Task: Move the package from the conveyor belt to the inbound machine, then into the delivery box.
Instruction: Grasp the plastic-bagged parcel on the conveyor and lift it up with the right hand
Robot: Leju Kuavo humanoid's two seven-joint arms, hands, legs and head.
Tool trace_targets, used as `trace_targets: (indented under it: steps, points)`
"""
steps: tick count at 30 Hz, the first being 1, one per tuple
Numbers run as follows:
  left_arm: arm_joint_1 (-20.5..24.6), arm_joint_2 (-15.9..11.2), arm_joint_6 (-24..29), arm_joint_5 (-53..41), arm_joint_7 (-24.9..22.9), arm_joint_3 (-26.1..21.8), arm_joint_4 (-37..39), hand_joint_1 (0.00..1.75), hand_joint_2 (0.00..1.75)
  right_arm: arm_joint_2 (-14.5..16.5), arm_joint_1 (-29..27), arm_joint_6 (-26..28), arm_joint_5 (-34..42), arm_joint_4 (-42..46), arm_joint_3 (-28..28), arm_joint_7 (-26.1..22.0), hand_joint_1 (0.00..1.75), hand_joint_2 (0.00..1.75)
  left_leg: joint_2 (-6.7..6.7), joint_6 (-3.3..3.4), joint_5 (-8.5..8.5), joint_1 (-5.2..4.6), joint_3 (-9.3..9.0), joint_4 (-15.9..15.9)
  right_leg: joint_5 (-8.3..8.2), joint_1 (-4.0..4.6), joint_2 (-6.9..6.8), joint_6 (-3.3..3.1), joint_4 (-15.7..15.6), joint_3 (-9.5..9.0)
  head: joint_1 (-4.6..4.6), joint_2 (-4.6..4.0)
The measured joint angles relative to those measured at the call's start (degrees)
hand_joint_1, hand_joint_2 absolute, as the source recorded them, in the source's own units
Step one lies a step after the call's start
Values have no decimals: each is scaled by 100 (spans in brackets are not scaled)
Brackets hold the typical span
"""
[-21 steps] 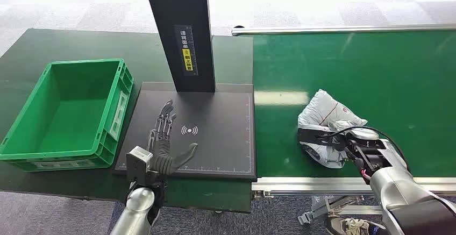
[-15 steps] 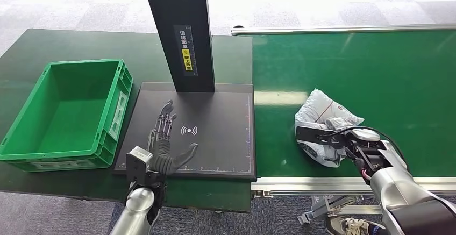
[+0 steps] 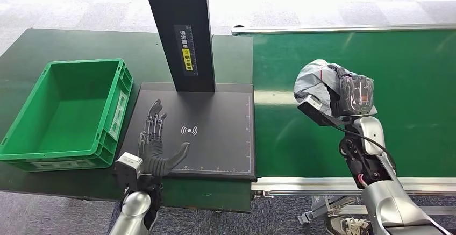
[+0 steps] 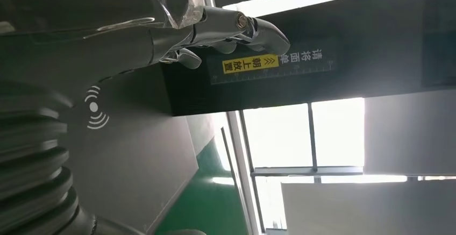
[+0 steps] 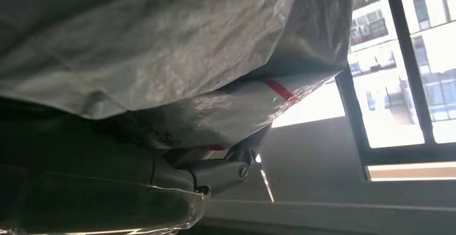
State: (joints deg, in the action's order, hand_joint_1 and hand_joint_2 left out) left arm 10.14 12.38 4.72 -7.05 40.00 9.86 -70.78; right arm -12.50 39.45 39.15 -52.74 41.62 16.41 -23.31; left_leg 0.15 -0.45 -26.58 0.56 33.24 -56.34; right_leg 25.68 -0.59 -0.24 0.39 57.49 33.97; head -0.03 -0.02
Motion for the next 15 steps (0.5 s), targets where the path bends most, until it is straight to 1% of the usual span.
trace_targets:
  steps: [3,6,9,15]
  points:
    - [57,-31,-2,89,2,58,7,0,175,46,-153,-60,-553,511,-83,15,175,175,1,0,1,0,0,0,0,0,0,0,0,0,-1,0]
    - [133,-73,0,160,2,135,31,0,175,61,-110,-215,-933,767,-5,81,175,175,2,1,3,0,-1,0,-2,0,0,-1,0,-2,-1,-1]
    - [186,-104,8,193,3,193,55,0,175,65,12,-313,-1062,876,117,100,175,175,3,1,4,0,-2,0,-3,0,1,-1,0,-1,-1,0]
    - [208,-146,16,206,2,268,59,0,175,66,134,-333,-1075,966,223,122,175,175,1,1,3,0,0,0,-1,0,1,-1,0,1,-1,1]
